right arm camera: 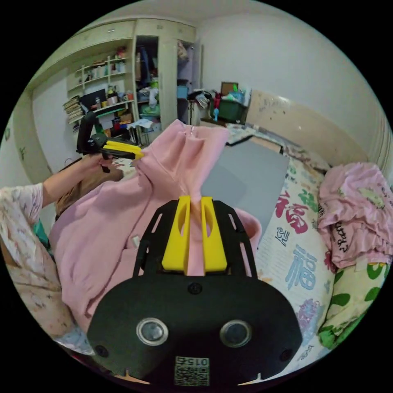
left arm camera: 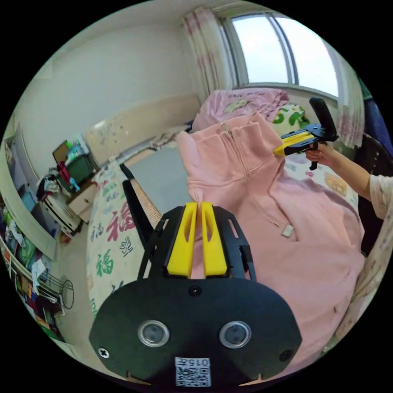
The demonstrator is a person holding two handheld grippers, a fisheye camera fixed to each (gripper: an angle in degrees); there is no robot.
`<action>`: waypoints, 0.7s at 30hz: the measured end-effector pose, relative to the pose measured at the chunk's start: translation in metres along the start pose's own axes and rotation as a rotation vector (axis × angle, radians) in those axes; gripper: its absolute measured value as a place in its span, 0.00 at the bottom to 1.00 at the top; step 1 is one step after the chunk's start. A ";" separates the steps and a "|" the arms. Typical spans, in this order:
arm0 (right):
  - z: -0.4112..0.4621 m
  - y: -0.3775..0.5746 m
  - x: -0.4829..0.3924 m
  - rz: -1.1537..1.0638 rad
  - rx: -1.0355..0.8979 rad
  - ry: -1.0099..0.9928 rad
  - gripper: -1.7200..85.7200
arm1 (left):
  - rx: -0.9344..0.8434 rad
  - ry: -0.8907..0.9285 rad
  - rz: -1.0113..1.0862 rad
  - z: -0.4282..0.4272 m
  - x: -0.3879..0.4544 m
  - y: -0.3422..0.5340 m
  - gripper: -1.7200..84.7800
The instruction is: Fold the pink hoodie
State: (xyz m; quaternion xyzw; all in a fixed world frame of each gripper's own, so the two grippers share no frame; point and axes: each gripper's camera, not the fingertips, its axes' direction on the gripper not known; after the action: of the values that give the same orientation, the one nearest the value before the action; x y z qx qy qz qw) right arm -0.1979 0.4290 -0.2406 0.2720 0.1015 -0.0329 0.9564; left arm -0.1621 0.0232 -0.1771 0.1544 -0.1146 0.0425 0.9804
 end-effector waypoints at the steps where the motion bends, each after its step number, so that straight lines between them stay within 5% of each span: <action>1: -0.036 0.024 -0.026 -0.028 0.018 -0.034 0.08 | 0.035 0.008 0.007 -0.050 0.018 0.028 0.03; 9: -0.105 0.211 -0.179 0.008 -0.283 -0.135 0.08 | -0.079 0.095 -0.217 -0.198 0.147 0.261 0.04; 16: -0.221 0.256 -0.116 0.580 0.033 -0.243 0.12 | 0.053 0.106 -0.577 -0.282 0.098 0.327 0.07; 21: -0.250 0.270 -0.099 0.748 0.101 -0.331 0.19 | 0.078 0.276 -0.671 -0.299 0.072 0.338 0.13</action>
State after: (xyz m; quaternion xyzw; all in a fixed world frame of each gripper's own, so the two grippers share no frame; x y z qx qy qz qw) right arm -0.3066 0.7909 -0.2885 0.3279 -0.1611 0.2688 0.8912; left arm -0.0695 0.4405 -0.3383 0.2135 0.0777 -0.2569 0.9394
